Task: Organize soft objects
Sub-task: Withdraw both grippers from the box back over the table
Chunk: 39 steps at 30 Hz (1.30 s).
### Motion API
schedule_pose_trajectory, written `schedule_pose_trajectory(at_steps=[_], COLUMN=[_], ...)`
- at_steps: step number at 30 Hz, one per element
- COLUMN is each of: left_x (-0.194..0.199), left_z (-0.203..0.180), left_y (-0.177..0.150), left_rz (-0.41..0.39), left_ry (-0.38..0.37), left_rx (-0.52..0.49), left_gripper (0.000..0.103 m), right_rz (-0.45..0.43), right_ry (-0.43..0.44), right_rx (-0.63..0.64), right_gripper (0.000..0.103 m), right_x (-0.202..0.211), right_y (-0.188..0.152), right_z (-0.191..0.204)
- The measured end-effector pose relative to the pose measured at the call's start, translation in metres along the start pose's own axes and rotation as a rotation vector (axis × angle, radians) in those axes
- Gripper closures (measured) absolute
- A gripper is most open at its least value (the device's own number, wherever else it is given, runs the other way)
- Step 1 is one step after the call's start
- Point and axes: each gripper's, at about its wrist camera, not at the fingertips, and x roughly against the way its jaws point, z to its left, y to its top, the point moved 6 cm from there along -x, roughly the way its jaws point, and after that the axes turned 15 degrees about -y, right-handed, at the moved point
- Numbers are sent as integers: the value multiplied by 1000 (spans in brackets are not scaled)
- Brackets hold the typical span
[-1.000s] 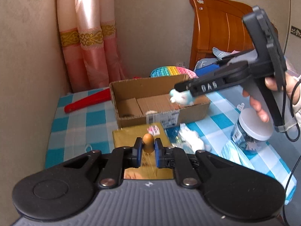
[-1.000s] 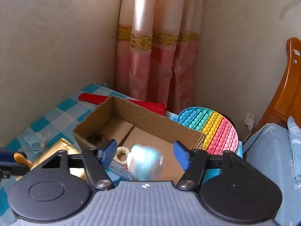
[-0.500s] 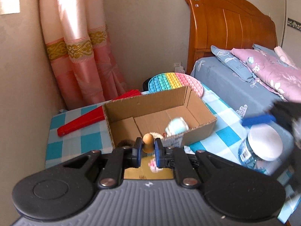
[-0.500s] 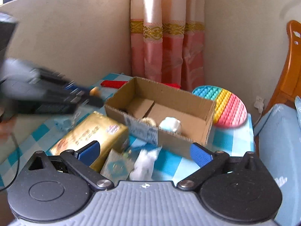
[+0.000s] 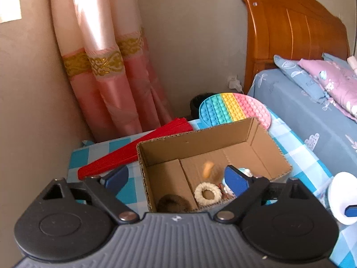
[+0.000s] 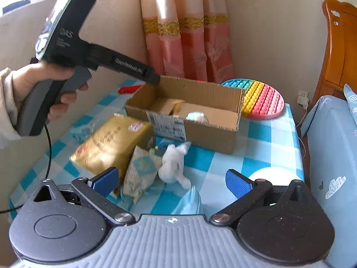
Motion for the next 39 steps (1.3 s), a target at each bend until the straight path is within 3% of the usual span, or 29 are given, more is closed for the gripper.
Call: schedule_pose_trajectory(at_steps=[6,16,23,32,39], left_x=[28,84,101,117,119], left_z=[-9,-34,-46,-50,-48], left_y=[-17,-63,-109,-157,-180], left_rz=[-43,-104,-73,-77,-49], left_ry=[-15,64,60,101,129], left_rx=[12,6,68,132,134], left_gripper=[3,1,1,1,1], right_rz=[10,26,7,11,66], right_ry=[12,42,56,-30,-78], right_rx=[17,49,72,96,144], right_gripper=[0,0,0,0,0], right_x=[4,8,12,-19,-44], right_y=[-15,-41,-45,-29,-31], right_z=[5,18,23,26,36])
